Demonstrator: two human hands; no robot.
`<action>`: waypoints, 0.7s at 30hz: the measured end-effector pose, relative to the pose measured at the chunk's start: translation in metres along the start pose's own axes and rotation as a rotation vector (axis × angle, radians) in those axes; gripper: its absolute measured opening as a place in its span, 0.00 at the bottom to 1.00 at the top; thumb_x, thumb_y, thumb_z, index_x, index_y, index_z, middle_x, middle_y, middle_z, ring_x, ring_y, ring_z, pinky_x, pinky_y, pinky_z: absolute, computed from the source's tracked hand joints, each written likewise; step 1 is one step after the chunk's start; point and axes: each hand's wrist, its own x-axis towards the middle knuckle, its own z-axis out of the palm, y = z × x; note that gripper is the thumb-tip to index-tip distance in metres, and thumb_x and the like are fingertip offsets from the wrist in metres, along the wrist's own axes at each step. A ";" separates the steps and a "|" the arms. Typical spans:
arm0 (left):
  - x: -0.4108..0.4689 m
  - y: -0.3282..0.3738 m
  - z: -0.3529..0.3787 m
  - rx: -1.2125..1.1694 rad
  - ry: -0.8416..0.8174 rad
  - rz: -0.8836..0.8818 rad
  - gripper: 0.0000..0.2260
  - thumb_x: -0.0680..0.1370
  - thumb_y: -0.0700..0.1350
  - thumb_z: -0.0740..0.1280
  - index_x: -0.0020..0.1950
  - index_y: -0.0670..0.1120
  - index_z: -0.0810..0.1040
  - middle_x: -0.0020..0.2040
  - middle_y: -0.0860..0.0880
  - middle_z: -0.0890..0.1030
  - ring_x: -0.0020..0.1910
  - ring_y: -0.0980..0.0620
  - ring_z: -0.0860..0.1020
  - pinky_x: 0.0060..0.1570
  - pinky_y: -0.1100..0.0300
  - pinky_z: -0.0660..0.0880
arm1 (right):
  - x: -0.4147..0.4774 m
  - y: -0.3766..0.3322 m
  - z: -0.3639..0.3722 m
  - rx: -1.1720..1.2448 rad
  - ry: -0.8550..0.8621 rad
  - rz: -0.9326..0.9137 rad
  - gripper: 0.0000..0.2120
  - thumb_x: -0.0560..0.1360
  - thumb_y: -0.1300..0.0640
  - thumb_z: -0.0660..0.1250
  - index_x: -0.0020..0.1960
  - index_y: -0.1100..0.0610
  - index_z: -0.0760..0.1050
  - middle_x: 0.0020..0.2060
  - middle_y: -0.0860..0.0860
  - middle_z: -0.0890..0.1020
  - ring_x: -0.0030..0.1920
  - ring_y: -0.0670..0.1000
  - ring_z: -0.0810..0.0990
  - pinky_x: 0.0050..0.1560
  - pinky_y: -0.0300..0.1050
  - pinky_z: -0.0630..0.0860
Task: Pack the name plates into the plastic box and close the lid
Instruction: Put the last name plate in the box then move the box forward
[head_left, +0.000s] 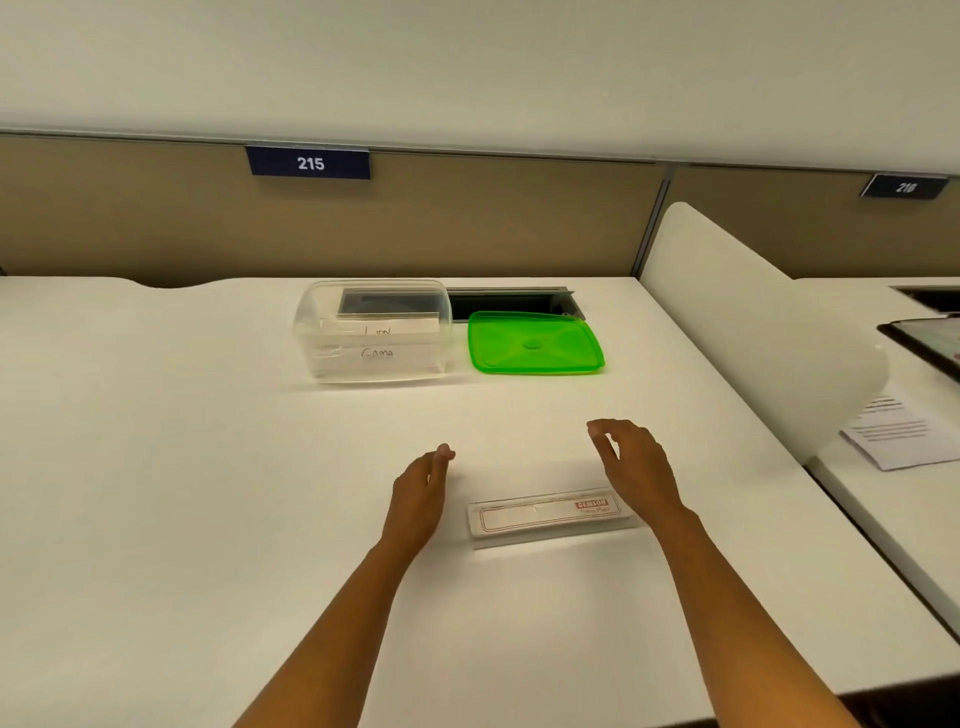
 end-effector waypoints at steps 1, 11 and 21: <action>-0.004 -0.001 0.004 -0.038 -0.029 0.005 0.21 0.82 0.54 0.52 0.62 0.46 0.78 0.63 0.49 0.79 0.64 0.50 0.75 0.61 0.61 0.65 | -0.003 0.006 -0.002 0.068 -0.006 0.028 0.15 0.81 0.51 0.57 0.62 0.54 0.77 0.61 0.52 0.79 0.60 0.54 0.77 0.61 0.48 0.72; -0.028 -0.006 0.023 0.037 -0.250 0.079 0.04 0.71 0.49 0.74 0.45 0.54 0.82 0.42 0.62 0.84 0.43 0.74 0.79 0.43 0.81 0.71 | -0.034 0.029 0.004 0.604 -0.048 0.249 0.14 0.80 0.53 0.60 0.48 0.59 0.81 0.40 0.46 0.81 0.42 0.44 0.78 0.37 0.21 0.70; -0.016 0.017 0.023 -0.128 -0.131 0.081 0.01 0.71 0.40 0.74 0.40 0.44 0.84 0.32 0.50 0.85 0.34 0.58 0.83 0.40 0.74 0.75 | -0.012 0.015 0.002 0.737 0.020 0.307 0.18 0.79 0.51 0.61 0.33 0.56 0.76 0.30 0.51 0.77 0.32 0.47 0.73 0.39 0.38 0.70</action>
